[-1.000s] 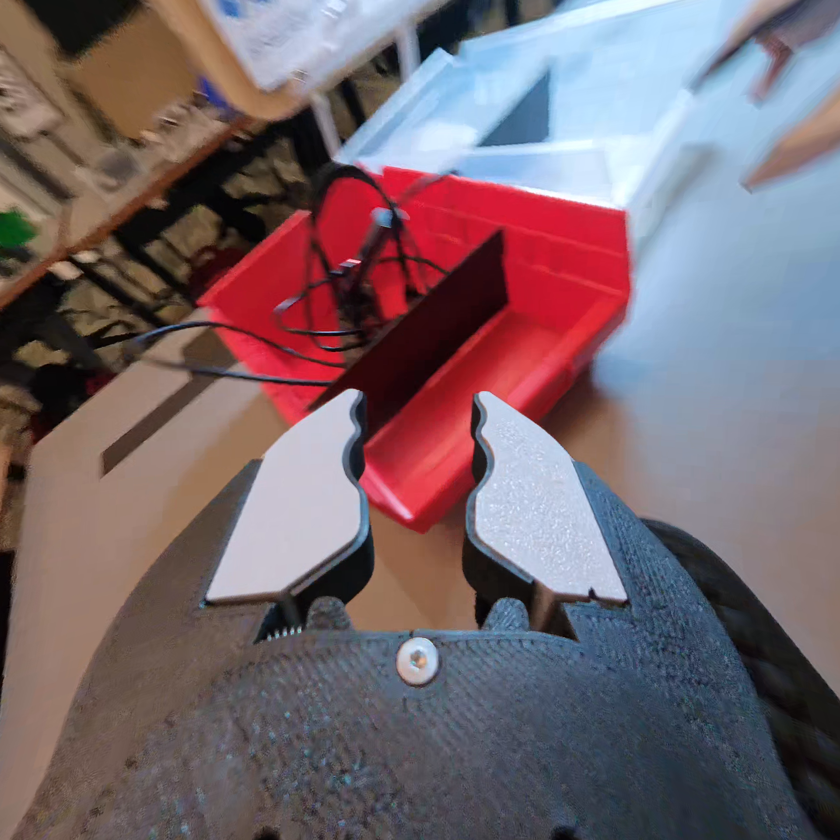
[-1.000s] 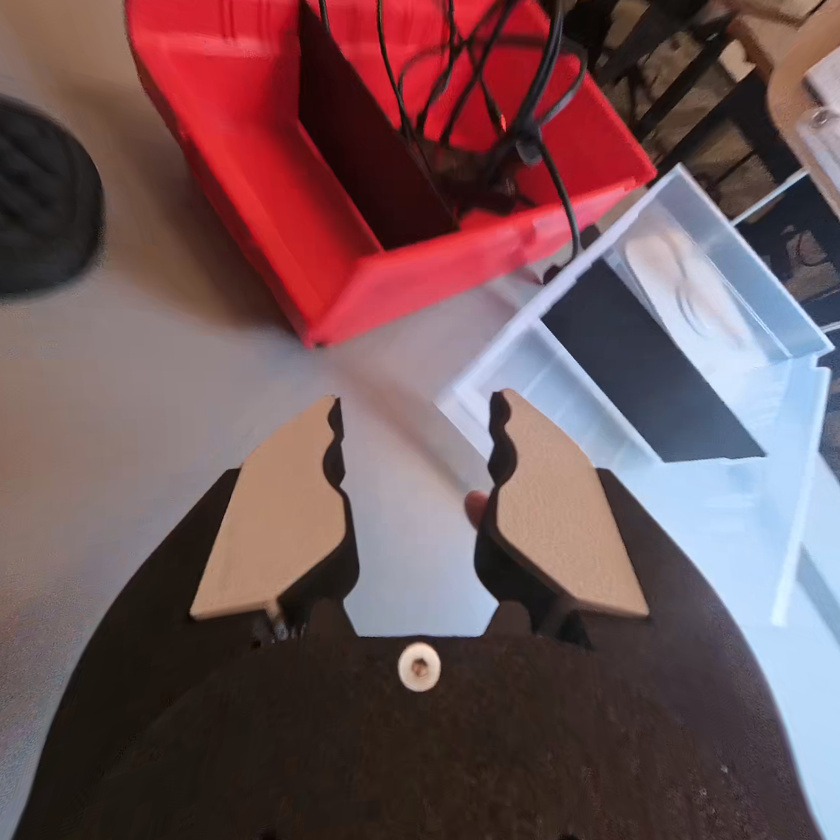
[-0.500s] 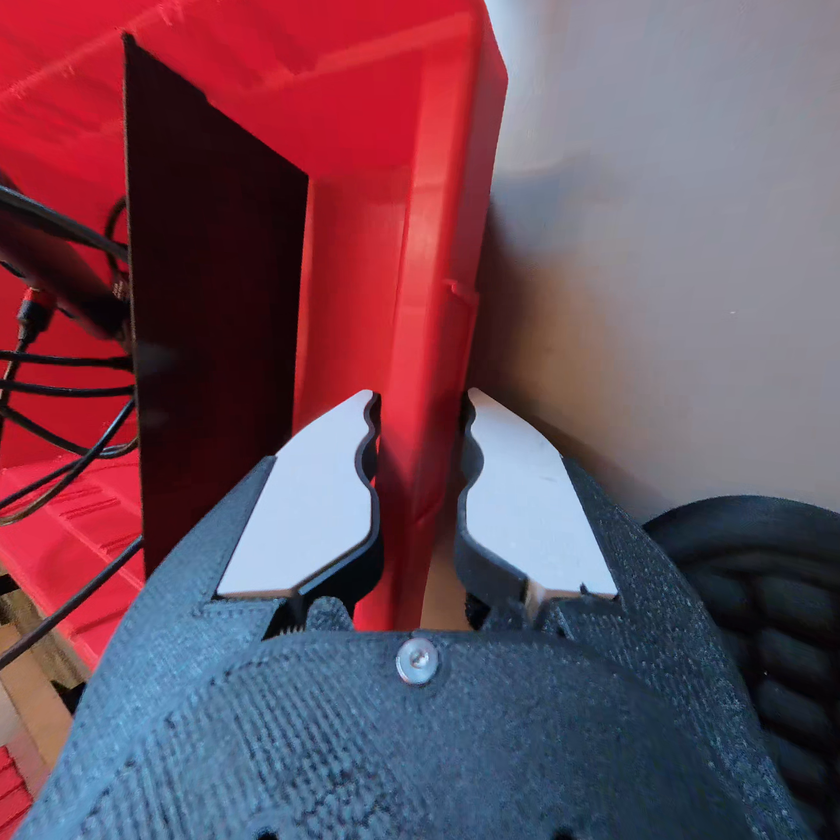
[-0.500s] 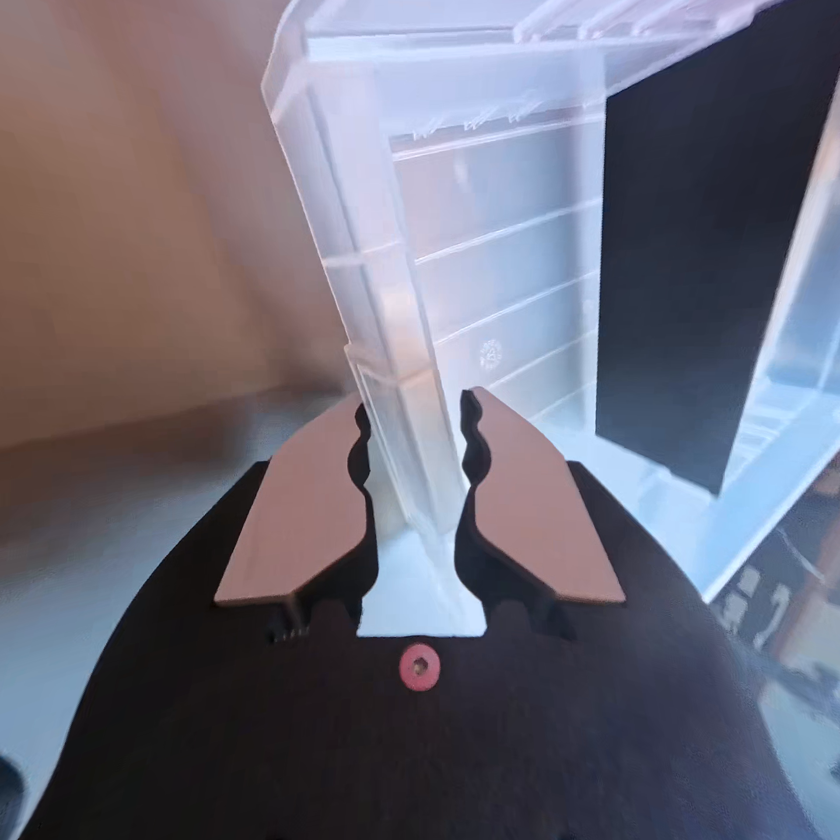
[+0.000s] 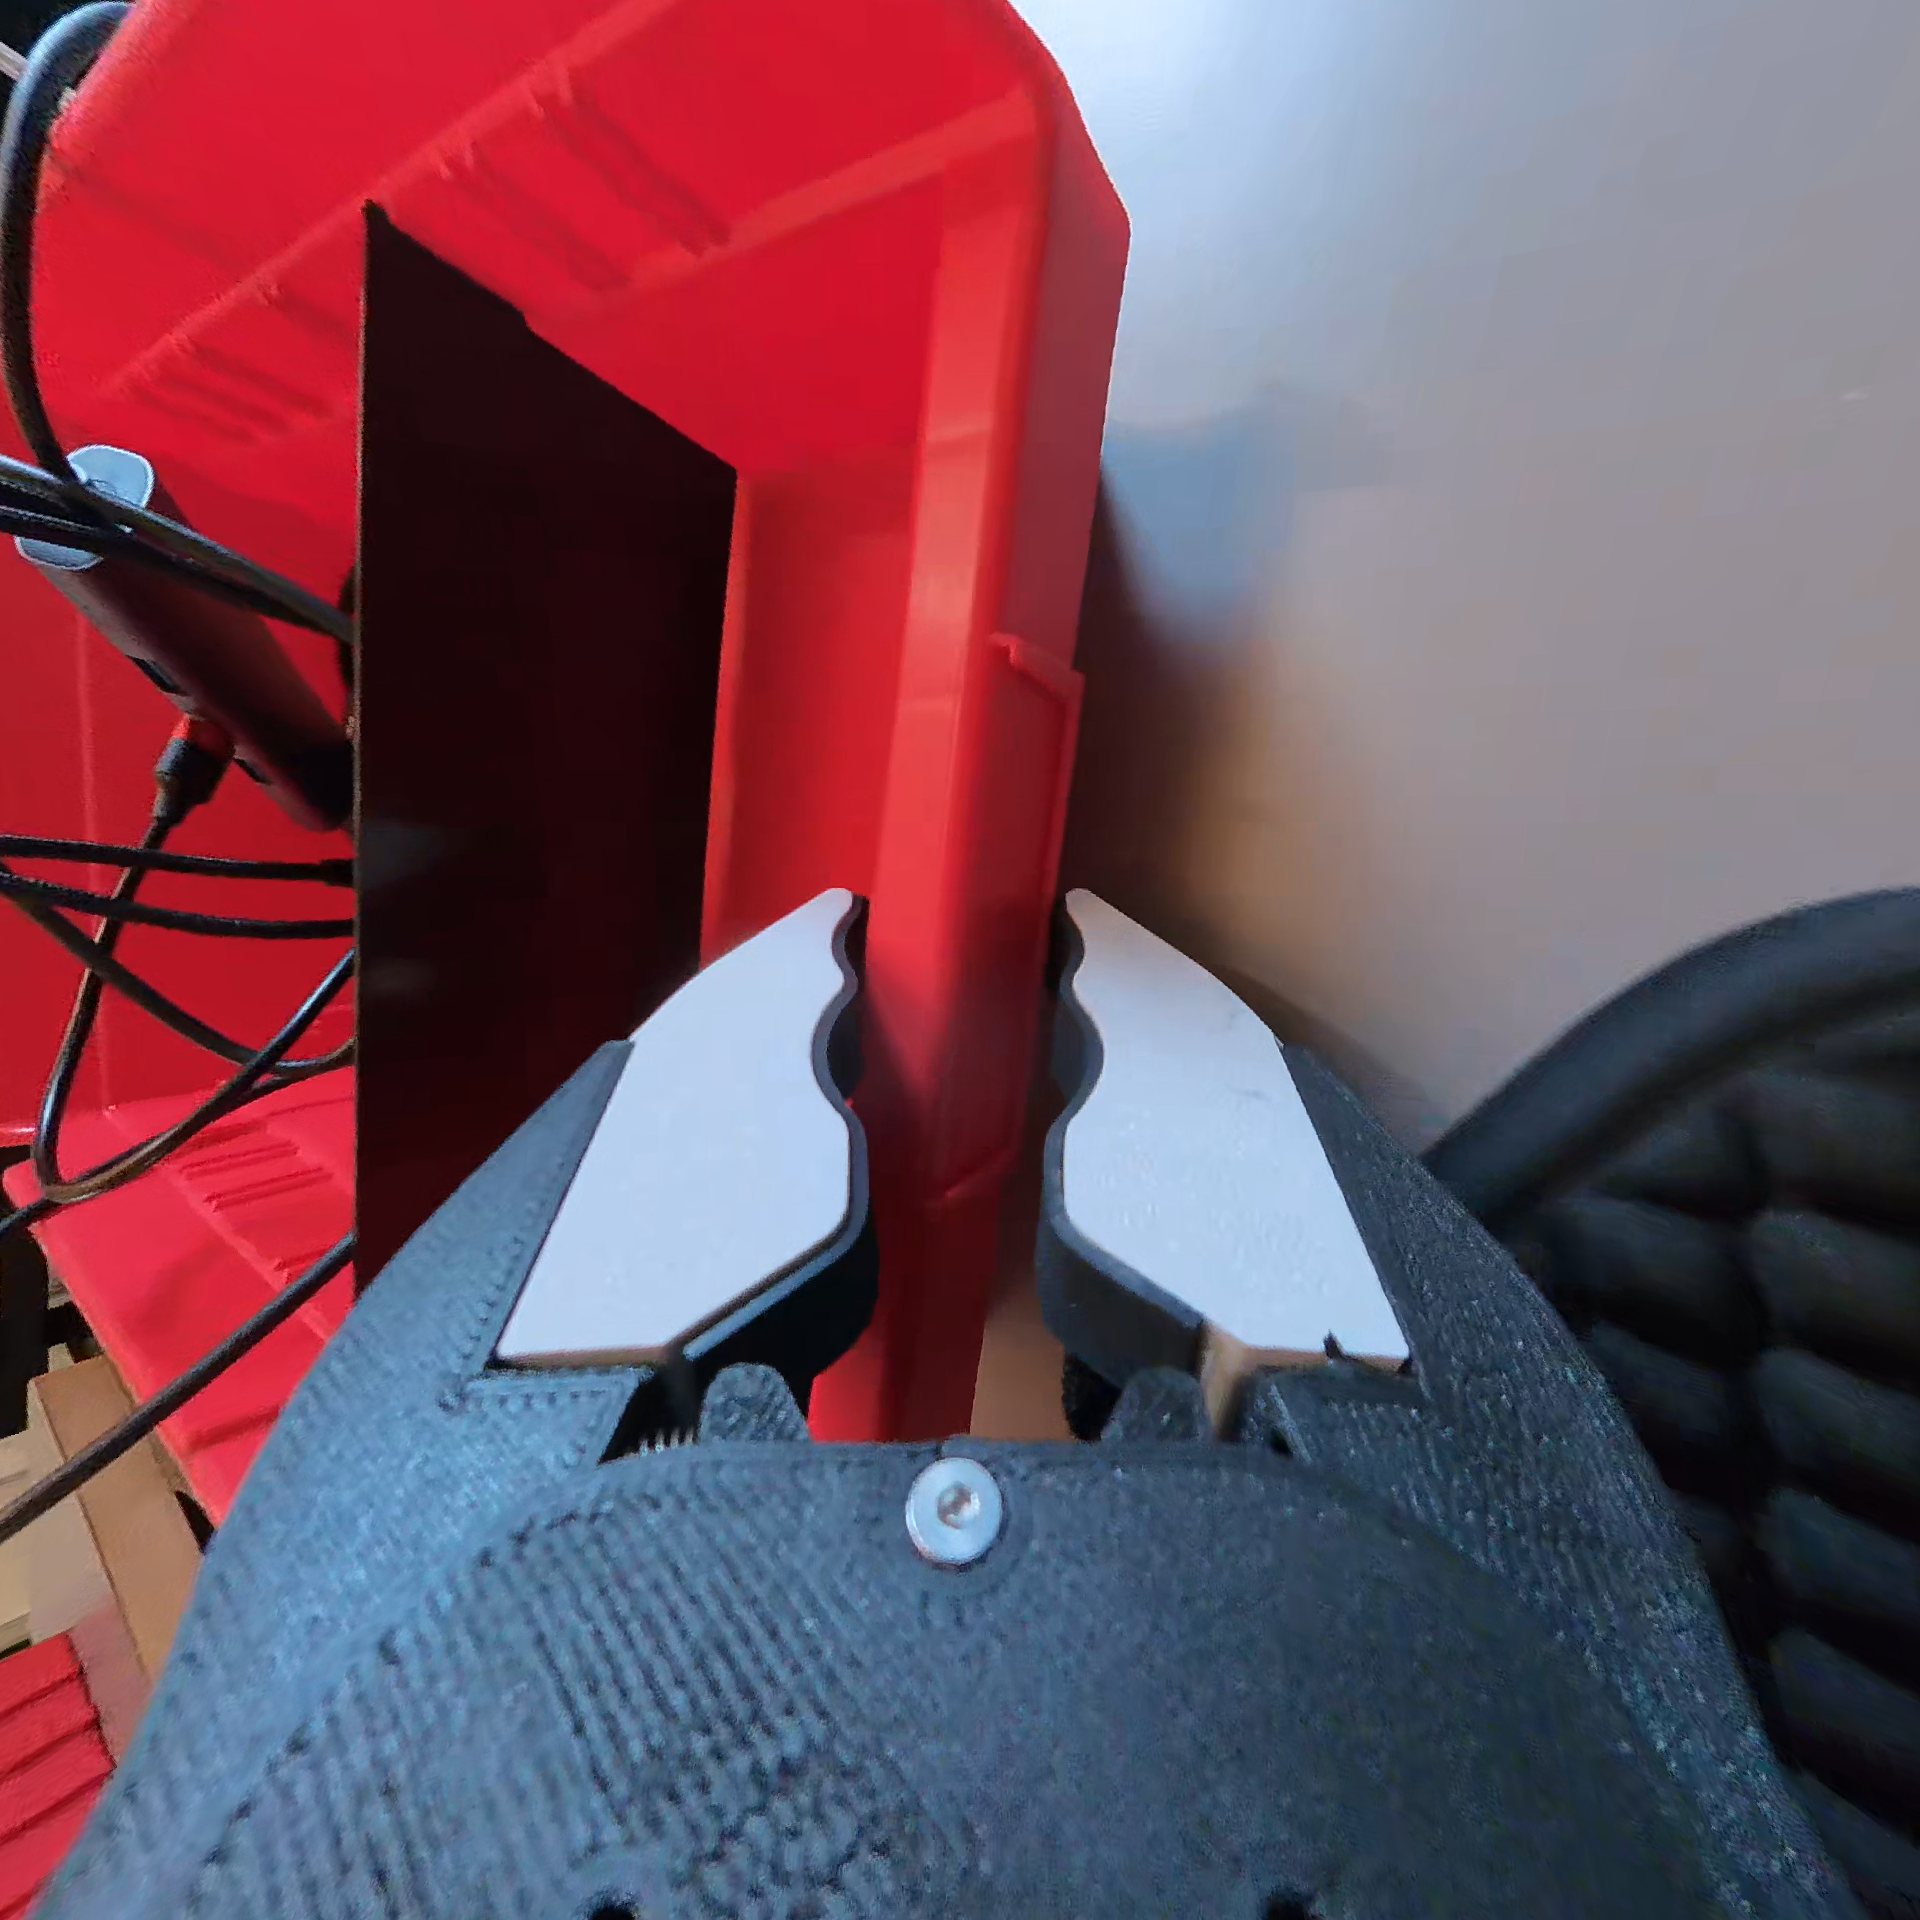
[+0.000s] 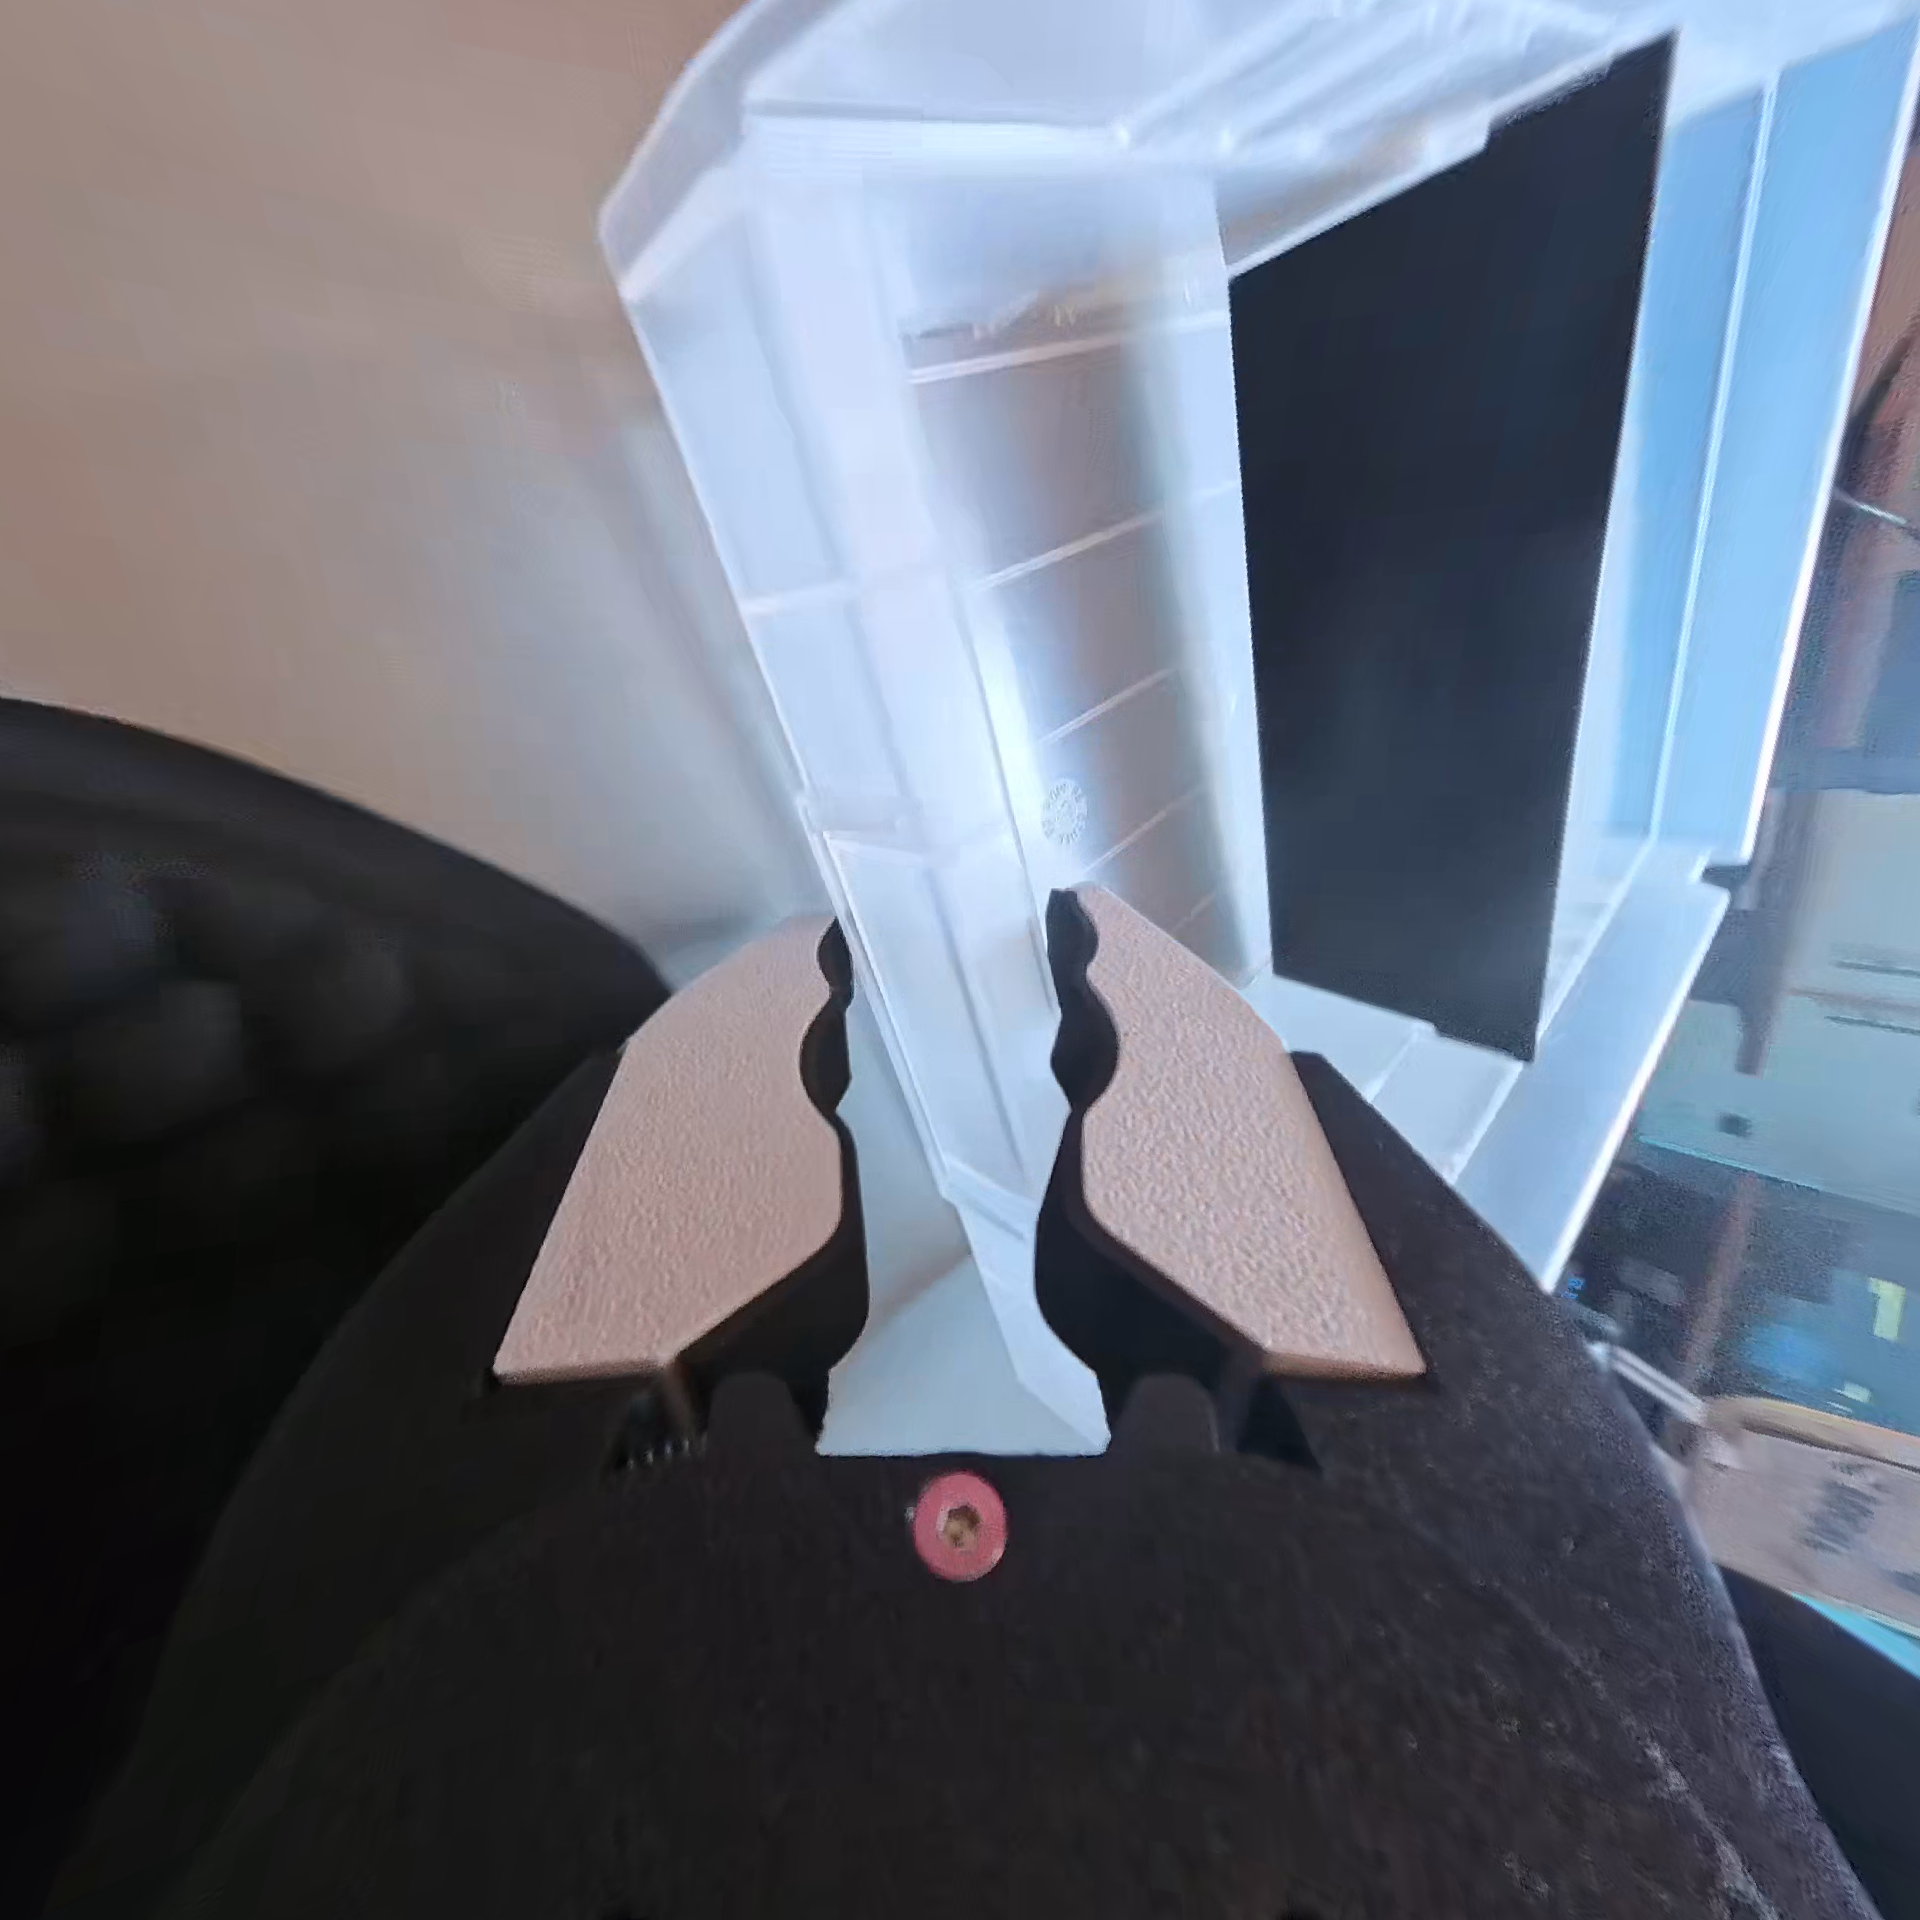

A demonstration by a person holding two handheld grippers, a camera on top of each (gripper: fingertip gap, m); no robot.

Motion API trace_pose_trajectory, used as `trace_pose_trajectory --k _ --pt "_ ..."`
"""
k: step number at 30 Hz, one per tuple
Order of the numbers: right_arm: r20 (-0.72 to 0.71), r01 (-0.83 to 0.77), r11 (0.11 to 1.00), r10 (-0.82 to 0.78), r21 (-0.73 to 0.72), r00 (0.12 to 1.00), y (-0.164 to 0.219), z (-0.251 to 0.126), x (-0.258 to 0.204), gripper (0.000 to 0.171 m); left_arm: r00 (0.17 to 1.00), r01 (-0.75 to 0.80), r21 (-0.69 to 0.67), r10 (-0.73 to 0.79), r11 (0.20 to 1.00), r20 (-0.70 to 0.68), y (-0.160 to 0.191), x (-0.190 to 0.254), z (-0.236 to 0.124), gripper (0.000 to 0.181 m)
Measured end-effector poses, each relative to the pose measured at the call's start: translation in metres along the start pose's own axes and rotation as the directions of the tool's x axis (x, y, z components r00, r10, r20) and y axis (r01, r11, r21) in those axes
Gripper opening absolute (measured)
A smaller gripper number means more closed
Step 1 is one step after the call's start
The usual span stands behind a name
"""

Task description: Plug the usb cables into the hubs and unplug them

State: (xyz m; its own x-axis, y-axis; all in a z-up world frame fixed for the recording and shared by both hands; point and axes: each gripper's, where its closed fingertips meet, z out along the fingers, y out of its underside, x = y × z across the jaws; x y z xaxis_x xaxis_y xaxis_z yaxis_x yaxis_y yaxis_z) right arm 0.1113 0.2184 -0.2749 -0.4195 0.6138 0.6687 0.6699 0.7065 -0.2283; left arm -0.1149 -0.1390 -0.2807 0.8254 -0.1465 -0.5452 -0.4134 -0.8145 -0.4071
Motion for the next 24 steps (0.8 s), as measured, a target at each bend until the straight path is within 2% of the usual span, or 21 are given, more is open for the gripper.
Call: trace_pose_trajectory --k 3,7,13,17,19,20,22,24 --pt "-0.075 0.085 0.996 -0.084 0.008 0.994 -0.005 0.032 0.030 0.034 1.000 0.016 0.003 -0.016 1.000 0.016 0.000 -0.016 0.012 0.034" --pt "-0.069 0.113 0.994 -0.113 -0.001 0.991 -0.012 0.068 0.064 0.032 0.997 0.061 -0.009 -0.061 0.998 0.039 0.002 -0.038 0.026 0.035" --pt "-0.093 0.166 0.986 -0.164 0.011 0.982 -0.011 0.093 0.088 0.036 0.994 0.082 -0.022 -0.080 0.996 0.078 0.007 -0.055 0.035 0.036" --pt "-0.106 0.198 0.980 -0.196 0.012 0.975 -0.003 0.095 0.094 0.036 0.991 0.110 -0.010 -0.109 0.994 0.080 0.011 -0.058 0.035 0.039" --pt "-0.122 0.196 0.981 -0.194 0.002 0.973 0.000 0.090 0.095 0.037 0.982 0.164 -0.041 -0.159 0.986 0.099 0.017 -0.061 0.031 0.046" --pt "-0.113 0.159 0.987 -0.156 0.022 0.981 -0.004 0.083 0.093 0.045 0.975 0.197 -0.057 -0.190 0.979 0.112 0.019 -0.062 0.026 0.049" --pt "-0.036 0.028 0.990 -0.023 0.136 0.999 -0.024 0.063 0.080 0.058 0.955 0.282 0.037 -0.284 0.959 0.085 0.007 -0.060 0.010 0.046" --pt "0.060 -0.123 0.939 0.110 0.320 0.992 -0.061 0.034 0.067 0.059 0.909 0.399 0.171 -0.413 0.901 0.051 -0.010 -0.070 -0.011 0.043"
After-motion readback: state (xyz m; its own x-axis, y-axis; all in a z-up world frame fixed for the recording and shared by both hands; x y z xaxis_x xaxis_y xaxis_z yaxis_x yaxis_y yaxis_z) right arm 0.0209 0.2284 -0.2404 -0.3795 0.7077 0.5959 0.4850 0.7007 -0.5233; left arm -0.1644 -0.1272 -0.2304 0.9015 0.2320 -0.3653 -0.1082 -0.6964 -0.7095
